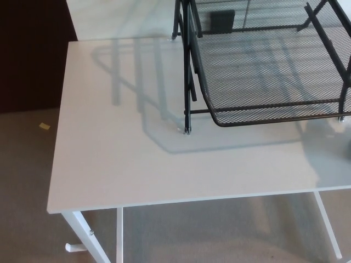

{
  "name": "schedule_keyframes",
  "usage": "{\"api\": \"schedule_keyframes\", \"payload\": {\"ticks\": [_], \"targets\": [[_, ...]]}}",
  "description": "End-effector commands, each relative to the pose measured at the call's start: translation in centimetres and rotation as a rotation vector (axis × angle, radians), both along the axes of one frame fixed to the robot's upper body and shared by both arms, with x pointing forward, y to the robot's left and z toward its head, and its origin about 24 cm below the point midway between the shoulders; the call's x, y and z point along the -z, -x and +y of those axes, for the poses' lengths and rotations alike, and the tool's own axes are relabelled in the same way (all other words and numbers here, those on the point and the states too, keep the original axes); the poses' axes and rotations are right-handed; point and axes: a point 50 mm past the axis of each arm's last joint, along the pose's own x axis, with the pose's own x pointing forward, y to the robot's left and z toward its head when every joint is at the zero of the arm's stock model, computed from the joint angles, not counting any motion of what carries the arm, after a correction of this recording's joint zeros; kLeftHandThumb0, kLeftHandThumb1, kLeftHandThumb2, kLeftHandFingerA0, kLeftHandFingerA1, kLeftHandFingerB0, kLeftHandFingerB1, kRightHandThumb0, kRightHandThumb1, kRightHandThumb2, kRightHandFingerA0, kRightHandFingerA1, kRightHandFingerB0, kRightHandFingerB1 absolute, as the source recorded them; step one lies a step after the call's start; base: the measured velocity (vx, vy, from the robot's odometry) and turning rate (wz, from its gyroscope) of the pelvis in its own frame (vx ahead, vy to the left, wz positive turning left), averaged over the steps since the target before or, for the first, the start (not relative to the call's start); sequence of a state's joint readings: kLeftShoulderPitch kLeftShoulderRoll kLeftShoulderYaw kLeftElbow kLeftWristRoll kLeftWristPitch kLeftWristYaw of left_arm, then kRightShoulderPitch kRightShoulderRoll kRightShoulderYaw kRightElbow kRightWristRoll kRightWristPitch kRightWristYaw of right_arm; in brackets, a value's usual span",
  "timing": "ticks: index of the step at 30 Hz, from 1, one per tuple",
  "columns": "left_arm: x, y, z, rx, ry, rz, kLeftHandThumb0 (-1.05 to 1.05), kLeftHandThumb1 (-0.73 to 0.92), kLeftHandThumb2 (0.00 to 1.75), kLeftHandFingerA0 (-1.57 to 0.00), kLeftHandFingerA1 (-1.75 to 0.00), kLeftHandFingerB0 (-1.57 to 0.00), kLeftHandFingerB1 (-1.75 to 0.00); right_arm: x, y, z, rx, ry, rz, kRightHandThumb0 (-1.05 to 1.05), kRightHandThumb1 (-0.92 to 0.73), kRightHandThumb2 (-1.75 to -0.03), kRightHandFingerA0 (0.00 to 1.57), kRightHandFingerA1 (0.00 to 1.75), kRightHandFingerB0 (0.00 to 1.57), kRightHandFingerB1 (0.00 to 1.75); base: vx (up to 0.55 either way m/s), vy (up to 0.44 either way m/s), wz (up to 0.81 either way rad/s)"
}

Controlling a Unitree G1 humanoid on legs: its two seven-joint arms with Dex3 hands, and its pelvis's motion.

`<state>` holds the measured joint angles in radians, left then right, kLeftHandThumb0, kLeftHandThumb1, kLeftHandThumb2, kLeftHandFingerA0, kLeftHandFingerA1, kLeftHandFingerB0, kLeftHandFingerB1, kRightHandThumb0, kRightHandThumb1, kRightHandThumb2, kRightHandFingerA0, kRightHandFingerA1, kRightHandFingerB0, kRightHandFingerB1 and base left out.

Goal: The robot walks towards a desk on which a file tray is kept in the middle and a cube is kept to its right. The robot lifts the cube using its right hand and places it on the file tray.

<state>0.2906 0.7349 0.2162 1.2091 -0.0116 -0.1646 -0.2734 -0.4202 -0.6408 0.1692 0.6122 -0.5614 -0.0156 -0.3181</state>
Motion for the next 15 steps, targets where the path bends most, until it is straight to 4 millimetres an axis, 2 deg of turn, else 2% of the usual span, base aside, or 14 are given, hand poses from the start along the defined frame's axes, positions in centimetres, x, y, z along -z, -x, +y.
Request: {"api": "schedule_keyframes", "payload": {"ticks": [1, 2, 3, 4, 5, 6, 7, 8, 9, 11, 12, 13, 14, 15], "targets": [[-0.8, -0.2, 0.4, 0.039, -0.026, -0.016, -1.05, 0.92, 0.74, -0.50, -0.96, -0.31, -0.81, -0.8, -0.2, -1.2, 0.115, -0.013, 0.161, -0.31, -0.72, -0.61, 0.76, 0.73, 0.67, 0.45, 0.00, 0.000, 0.00], [-0.8, -0.2, 0.5, 0.038, -0.024, -0.015, -1.04, 0.67, 1.09, -0.50, -0.89, -0.32, -0.76, -1.0, -0.3, -1.3, 0.135, 0.006, 0.202, -0.31, -0.70, -0.61, 0.74, 0.71, 0.59, 0.42, 0.00, 0.000, 0.00], [-0.8, -0.2, 0.5, 0.033, -0.022, -0.015, -1.04, 0.67, 1.09, -0.50, -0.89, -0.32, -0.76, -1.0, -0.4, -1.3, 0.142, -0.006, 0.210, -0.31, -0.70, -0.61, 0.74, 0.71, 0.59, 0.42, 0.00, 0.000, 0.00], [-0.8, -0.2, 0.4, 0.022, -0.017, -0.026, -1.01, 0.92, 0.75, -0.46, -0.93, -0.33, -0.80, -1.2, -0.4, -1.3, 0.150, -0.067, 0.251, -0.35, -0.69, -0.60, 0.62, 0.69, 0.46, 0.39, 0.00, 0.000, 0.00], [-0.8, -0.3, 0.4, 0.032, -0.019, -0.020, -1.03, 0.68, 1.09, -0.49, -0.88, -0.31, -0.75, -1.3, -0.5, -1.3, 0.157, -0.095, 0.291, -0.45, -0.69, -0.60, 0.55, 0.68, 0.35, 0.35, 0.00, 0.000, 0.00], [-0.8, -0.2, 0.5, 0.029, -0.027, -0.007, -1.03, 0.68, 1.10, -0.50, -0.87, -0.32, -0.75, -1.3, -0.5, -1.3, 0.166, -0.070, 0.324, -0.54, -0.65, -0.59, 0.41, 0.58, 0.26, 0.31, 0.00, 0.000, 0.00], [-0.8, -0.2, 0.5, 0.020, -0.021, -0.016, -1.03, 0.92, 0.73, -0.50, -0.96, -0.30, -0.81, -1.5, -0.4, -1.2, 0.171, -0.045, 0.435, -0.72, -0.68, -0.60, 0.00, 0.44, 0.08, 0.27, 0.00, 0.000, 0.00], [-0.7, 0.0, 0.5, 0.023, -0.021, -0.014, -1.04, 0.92, 0.73, -0.50, -0.96, -0.30, -0.80, -1.6, -0.3, -1.2, 0.173, -0.035, 0.507, -0.81, -0.55, -0.94, 0.00, 0.29, 0.07, 0.17, 0.00, 0.000, 0.00], [-0.8, 0.0, 0.5, 0.028, -0.025, -0.012, -1.05, 0.92, 0.73, -0.50, -0.96, -0.30, -0.81, -1.8, -0.3, -1.2, 0.161, 0.023, 0.559, -0.90, -0.58, -0.97, 0.00, 0.27, 0.00, 0.10, 0.00, 0.000, 0.00], [-0.8, 0.0, 0.5, 0.030, -0.025, -0.012, -1.03, 0.92, 0.74, -0.49, -0.95, -0.30, -0.81, -1.8, -0.2, -1.1, 0.161, 0.032, 0.570, -0.90, -0.56, -0.97, 0.00, 0.25, 0.00, 0.12, 0.00, 0.000, 0.00], [-0.8, -0.1, 0.5, 0.031, -0.028, -0.010, -1.03, 0.92, 0.76, -0.48, -0.93, -0.33, -0.81, -1.8, -0.1, -1.0, 0.160, 0.050, 0.598, -1.01, -0.62, -1.00, 0.00, 0.15, 0.00, 0.04, 0.00, 0.000, 0.00], [-0.9, -0.1, 0.5, 0.025, -0.025, -0.014, -1.03, 0.91, 0.73, -0.50, -0.98, -0.30, -0.83, -1.8, -0.1, -0.8, 0.158, 0.023, 0.612, -0.98, -0.60, -0.93, 0.00, 0.09, 0.09, 0.02, 0.00, 0.000, 0.00], [-0.9, -0.1, 0.5, 0.019, -0.020, -0.018, -1.03, 0.92, 0.73, -0.51, -0.96, -0.31, -0.81, -1.8, -0.1, -0.7, 0.154, -0.021, 0.621, -0.92, -0.54, -0.83, 0.00, 0.00, 0.00, 0.09, 0.00, 0.000, 0.00], [-0.9, -0.1, 0.5, 0.025, -0.023, -0.017, -1.05, 0.92, 0.73, -0.52, -0.96, -0.30, -0.81, -1.8, 0.0, -0.6, 0.142, -0.018, 0.628, -0.96, -0.58, -0.93, 0.00, 0.09, 0.09, 0.01, 0.00, 0.000, 0.00]]}}
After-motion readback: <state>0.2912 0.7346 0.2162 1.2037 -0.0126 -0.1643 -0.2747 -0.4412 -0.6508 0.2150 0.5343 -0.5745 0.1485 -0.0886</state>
